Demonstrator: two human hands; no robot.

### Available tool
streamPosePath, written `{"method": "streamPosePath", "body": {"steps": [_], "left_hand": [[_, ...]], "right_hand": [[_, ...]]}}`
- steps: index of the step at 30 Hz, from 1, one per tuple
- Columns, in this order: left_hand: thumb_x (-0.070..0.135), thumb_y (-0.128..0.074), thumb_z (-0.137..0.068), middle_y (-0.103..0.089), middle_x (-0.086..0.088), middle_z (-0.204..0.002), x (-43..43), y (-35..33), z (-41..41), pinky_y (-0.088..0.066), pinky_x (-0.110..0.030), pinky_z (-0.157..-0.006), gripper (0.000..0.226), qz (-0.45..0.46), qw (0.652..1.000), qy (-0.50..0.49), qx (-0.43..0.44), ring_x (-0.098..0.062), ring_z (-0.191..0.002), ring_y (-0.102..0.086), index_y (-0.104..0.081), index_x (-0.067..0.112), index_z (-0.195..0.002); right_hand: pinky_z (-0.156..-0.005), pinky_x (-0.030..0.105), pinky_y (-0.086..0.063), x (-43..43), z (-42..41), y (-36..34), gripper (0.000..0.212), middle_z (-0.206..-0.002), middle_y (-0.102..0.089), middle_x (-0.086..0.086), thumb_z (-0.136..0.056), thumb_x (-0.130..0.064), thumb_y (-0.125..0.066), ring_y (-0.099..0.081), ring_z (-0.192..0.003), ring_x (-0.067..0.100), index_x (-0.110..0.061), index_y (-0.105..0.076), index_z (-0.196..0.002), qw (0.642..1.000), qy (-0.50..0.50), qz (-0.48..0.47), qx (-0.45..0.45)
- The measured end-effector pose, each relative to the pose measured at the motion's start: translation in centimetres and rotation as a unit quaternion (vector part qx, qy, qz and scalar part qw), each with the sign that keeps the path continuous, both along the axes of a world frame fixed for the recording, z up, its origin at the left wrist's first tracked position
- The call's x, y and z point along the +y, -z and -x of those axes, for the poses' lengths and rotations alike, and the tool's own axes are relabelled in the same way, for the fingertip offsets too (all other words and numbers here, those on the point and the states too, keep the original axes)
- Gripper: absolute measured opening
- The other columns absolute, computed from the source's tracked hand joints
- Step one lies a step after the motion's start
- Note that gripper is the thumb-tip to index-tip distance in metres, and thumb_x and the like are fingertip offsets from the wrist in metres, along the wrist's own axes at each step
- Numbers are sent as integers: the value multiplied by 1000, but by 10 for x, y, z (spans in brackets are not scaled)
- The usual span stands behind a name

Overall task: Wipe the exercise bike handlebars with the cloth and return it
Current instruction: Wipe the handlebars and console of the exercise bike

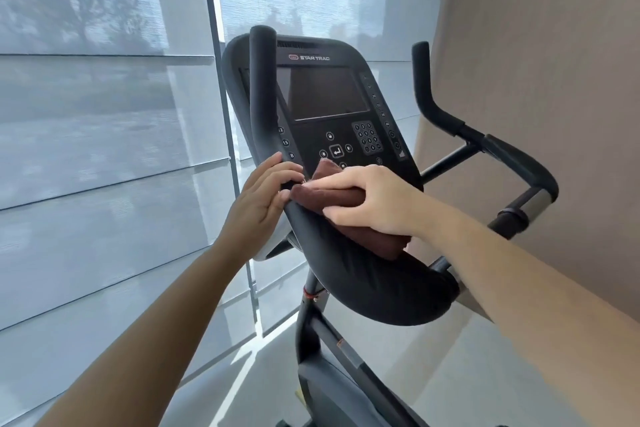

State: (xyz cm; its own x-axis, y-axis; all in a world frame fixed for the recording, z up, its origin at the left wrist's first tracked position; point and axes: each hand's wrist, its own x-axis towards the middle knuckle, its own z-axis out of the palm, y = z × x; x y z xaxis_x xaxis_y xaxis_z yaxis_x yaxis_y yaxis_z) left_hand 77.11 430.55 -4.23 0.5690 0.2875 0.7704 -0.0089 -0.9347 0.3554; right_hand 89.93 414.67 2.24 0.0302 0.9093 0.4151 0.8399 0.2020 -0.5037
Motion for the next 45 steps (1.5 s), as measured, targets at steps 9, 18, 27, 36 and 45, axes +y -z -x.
{"method": "streamPosePath", "body": {"steps": [9, 18, 27, 36, 45], "left_hand": [[32, -31, -94, -49, 16, -122, 6, 3, 0, -17, -8, -104, 35, -15, 1000, 8, -15, -12, -134, -28, -57, 16, -112], [27, -40, -92, -53, 11, -115, 20, 4, -3, -20, -17, -106, 33, -79, 993, 57, -61, -12, -124, -34, -63, 8, -107], [26, -41, -93, -64, -1, -113, 55, 2, -13, -29, -50, -97, 32, -173, 970, 154, -71, -22, -118, -42, -65, 13, -109], [29, -45, -91, -66, -2, -105, 66, 3, -25, -21, -50, -99, 30, -183, 948, 225, -128, -20, -111, -44, -67, 12, -103], [29, -46, -92, -67, 0, -105, 69, 6, -27, -22, -50, -101, 29, -183, 942, 239, -148, -19, -110, -44, -68, 14, -104]], "right_hand": [[-84, 5, -40, -61, -14, 12, 45, -101, -68, -19, -71, -22, -65, -60, -98, -4, -55, -61, -102, 997, 26, 66, -16], [-84, 4, -38, -26, 42, -2, 39, -106, -64, -9, -76, -38, -61, -57, -97, 1, -57, -54, -110, 972, 209, -97, -51], [-82, 28, -42, -39, 74, 14, 40, -94, -60, -5, -67, -40, -55, -57, -91, 13, -76, -48, -83, 914, 396, 19, -84], [-64, 12, -36, 30, 107, 9, 25, -90, -62, -13, -81, -38, -59, -48, -79, 2, -52, -61, -101, 806, 579, -85, -90], [-100, 25, -23, 23, 134, 4, 59, -149, -10, -10, -83, -39, -60, -23, -135, 16, -52, -32, -133, 801, 594, 19, -75]]}}
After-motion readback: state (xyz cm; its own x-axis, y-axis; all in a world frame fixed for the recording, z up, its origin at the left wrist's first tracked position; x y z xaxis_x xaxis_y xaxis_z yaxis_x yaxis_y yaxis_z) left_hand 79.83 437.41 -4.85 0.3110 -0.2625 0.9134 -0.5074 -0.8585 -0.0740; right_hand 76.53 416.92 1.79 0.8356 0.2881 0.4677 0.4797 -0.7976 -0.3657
